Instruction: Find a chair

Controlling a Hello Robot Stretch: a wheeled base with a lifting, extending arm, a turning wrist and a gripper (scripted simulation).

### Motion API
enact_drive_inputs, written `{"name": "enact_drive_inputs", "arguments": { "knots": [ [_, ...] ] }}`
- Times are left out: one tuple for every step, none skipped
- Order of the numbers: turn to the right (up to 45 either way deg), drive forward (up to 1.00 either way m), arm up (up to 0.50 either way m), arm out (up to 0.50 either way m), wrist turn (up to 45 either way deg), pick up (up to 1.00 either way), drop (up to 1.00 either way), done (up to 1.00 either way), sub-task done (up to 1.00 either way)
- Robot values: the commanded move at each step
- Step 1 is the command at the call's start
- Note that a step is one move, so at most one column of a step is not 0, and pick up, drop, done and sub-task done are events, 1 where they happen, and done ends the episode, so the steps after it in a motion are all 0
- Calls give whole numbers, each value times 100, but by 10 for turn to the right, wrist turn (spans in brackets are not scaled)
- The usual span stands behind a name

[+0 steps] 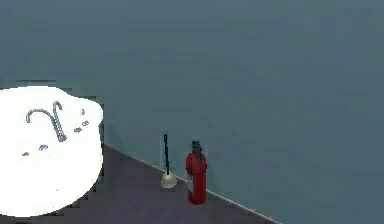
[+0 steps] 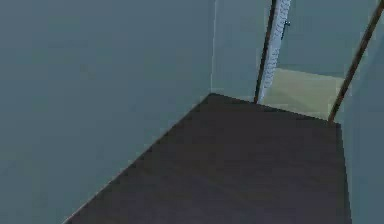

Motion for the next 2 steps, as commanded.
{"name": "enact_drive_inputs", "arguments": {
  "knots": [
    [450,0,0,0,0,0,0,0,0],
    [450,0,0,0,0,0,0,0,0]
  ]
}}
